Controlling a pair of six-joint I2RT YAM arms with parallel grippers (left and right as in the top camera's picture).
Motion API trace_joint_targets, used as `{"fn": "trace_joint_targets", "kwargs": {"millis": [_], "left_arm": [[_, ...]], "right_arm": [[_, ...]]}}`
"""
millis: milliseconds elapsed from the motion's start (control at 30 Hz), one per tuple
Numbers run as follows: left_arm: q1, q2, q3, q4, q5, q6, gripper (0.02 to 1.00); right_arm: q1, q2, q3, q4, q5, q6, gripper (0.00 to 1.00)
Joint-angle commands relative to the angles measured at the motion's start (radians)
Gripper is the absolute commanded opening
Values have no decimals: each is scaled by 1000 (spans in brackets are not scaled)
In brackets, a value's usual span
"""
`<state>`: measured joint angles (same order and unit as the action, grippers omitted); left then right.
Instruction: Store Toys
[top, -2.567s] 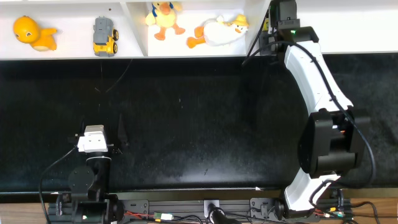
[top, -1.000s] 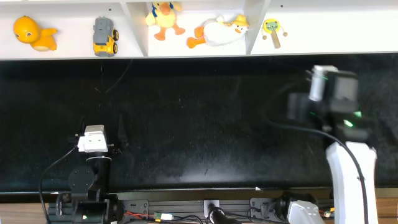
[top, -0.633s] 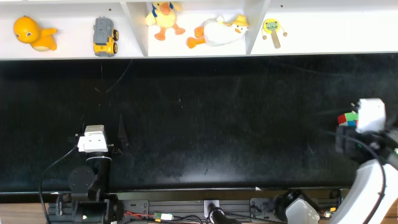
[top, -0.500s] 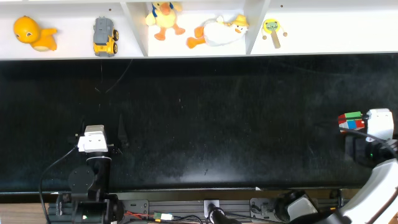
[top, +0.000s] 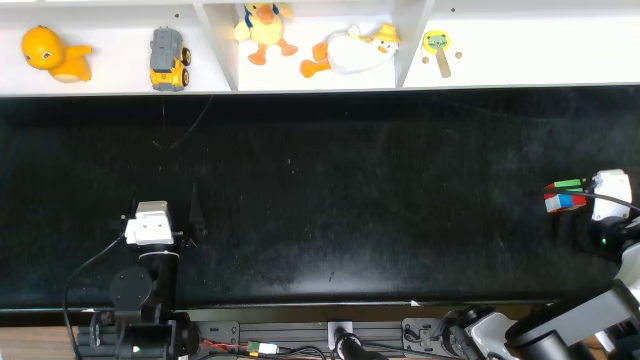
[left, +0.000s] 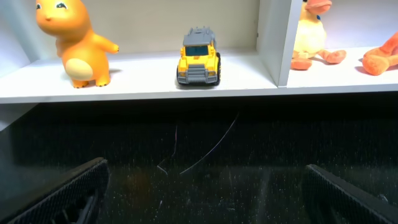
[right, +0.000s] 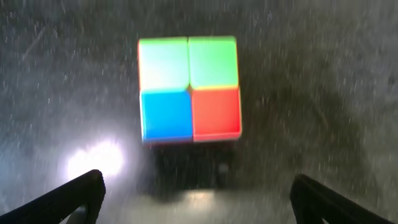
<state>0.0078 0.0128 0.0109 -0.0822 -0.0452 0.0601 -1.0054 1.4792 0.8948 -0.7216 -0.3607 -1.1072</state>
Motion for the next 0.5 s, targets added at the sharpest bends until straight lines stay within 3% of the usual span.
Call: {"fn": "trace_joint_targets", "kwargs": {"millis": [33,500], "left_arm": [[-3,-10,-2,-2,2,18,996],[-3,-10,-2,-2,2,18,998]], "right_arm": [[17,23,21,52,-58,55,978],[97,71,21,111,-68,180,980]]}}
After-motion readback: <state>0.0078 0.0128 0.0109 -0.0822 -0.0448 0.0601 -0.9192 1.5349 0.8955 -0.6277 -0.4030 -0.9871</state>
